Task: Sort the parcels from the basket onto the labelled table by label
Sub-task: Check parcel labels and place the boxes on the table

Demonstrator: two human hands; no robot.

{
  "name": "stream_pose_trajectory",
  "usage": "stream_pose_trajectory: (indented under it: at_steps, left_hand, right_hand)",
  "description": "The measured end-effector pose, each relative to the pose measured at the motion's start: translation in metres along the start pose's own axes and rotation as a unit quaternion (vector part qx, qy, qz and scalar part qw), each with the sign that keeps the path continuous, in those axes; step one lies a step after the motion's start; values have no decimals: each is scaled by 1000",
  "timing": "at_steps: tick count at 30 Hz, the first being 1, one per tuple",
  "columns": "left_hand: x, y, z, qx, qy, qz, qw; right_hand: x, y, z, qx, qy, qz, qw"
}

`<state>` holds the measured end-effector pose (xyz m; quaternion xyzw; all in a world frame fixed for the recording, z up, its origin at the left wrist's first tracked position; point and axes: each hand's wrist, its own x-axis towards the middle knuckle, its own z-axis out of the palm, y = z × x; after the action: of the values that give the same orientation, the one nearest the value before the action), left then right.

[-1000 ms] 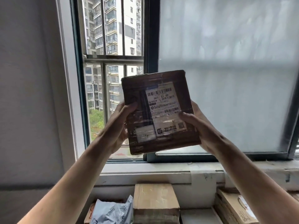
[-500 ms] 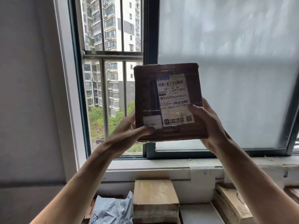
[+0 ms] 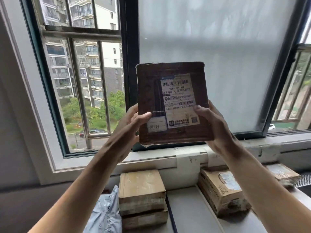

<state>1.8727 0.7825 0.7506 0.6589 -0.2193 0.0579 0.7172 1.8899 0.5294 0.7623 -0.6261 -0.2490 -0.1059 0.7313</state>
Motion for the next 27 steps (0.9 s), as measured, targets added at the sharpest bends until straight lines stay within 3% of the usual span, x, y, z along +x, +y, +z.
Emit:
stream_pose_trajectory:
  at_steps: [7,17,27]
  left_hand:
    - [20,-33,84,-12,14,9,1000]
    - [50,-31,287,-8,-110,-14,994]
    - [53,-42,442,1,-110,-26,994]
  right_hand:
    - [-32,-15,-76,-25,38,-1,999]
    - [-103,-85,-275,-20,102,-14,994]
    - [-149,-114,-428,-37,108,10,993]
